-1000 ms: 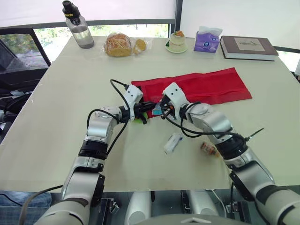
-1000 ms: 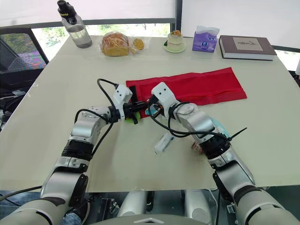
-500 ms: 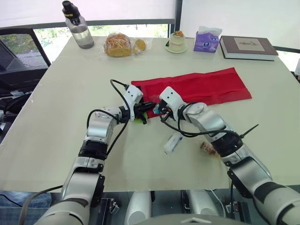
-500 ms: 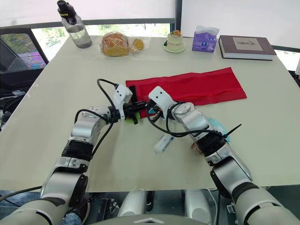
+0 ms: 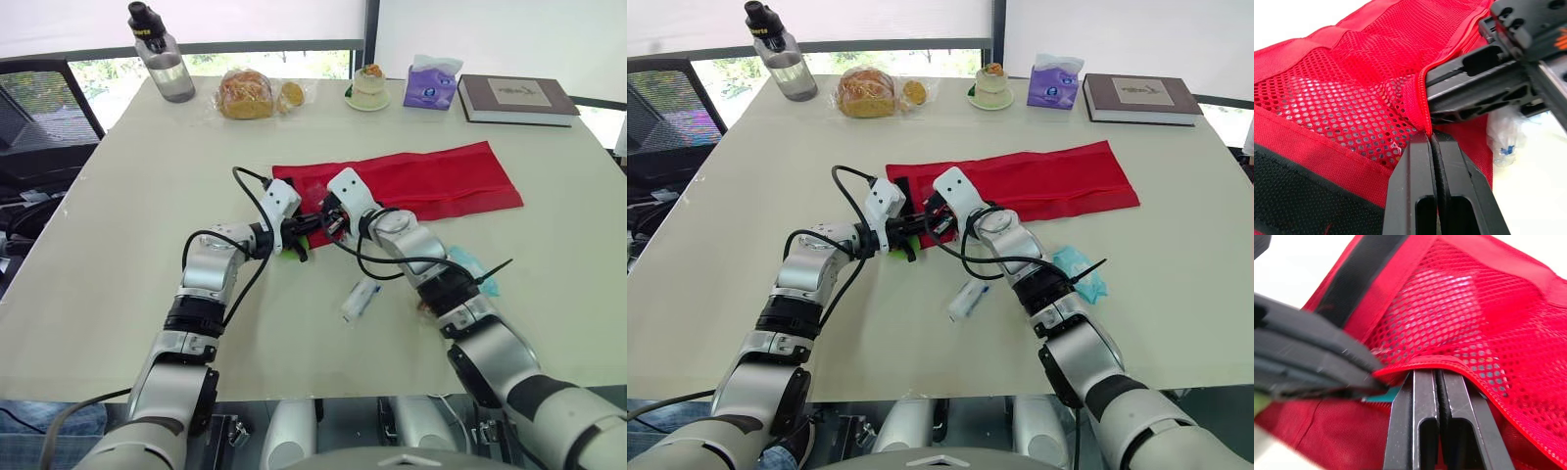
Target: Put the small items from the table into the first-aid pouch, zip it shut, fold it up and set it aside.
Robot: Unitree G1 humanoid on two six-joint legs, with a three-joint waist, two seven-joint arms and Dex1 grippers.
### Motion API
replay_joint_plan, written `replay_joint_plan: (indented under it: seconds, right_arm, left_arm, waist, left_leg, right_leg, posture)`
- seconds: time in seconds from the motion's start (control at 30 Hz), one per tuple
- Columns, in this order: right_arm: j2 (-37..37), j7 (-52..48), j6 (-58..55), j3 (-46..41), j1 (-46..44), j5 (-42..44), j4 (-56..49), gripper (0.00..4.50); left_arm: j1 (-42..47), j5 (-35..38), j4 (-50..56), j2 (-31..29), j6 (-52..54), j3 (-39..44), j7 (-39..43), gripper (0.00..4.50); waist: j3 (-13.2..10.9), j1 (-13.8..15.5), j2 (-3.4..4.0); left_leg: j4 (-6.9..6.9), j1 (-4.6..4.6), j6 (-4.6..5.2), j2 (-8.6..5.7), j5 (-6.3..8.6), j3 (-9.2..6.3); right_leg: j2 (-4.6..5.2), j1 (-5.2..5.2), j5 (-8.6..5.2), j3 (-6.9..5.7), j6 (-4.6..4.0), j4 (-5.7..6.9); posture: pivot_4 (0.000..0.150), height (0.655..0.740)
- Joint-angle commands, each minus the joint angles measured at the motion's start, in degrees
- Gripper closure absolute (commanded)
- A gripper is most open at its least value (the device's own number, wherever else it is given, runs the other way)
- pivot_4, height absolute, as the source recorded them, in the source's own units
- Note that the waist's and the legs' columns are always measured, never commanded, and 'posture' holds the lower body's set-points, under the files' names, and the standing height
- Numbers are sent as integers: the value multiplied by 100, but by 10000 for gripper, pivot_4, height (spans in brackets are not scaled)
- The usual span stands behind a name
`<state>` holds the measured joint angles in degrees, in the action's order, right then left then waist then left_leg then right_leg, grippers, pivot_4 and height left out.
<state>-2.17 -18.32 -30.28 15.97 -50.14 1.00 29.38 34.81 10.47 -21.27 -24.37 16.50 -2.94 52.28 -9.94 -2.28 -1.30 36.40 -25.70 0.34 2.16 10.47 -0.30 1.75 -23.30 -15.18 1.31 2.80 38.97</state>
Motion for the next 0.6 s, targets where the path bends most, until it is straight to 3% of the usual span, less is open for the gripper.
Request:
replay_joint_plan:
  seconds: [0.03, 0.3, 0.6]
  right_arm:
    - [-208, 211, 418, -361, -99, 115, -66, 44028]
    - [-179, -124, 97, -321, 194, 126, -436, 44028]
    - [409, -897, -843, -111, 831, 300, -1928, 44028]
  left_arm:
    - [7, 8, 136, 32, -38, -150, 147, 45000]
    - [177, -46, -190, 15, -216, -85, 130, 45000]
    - [695, -182, -1172, -294, -732, 56, 354, 45000]
  waist:
    - [0, -3, 0]
    - [0, -1, 0]
    - [-1, 3, 1]
  left_leg:
    - [0, 0, 0, 0, 0, 0]
    - [0, -1, -2, 0, -1, 0]
    - [0, -1, -1, 0, -1, -1]
  right_leg:
    - [0, 0, 0, 0, 0, 1]
    - [0, 0, 0, 0, 0, 1]
    - [-1, -1, 0, -2, 0, 1]
  posture:
    - [1500, 7400]
    - [1500, 7400]
    - [1500, 7400]
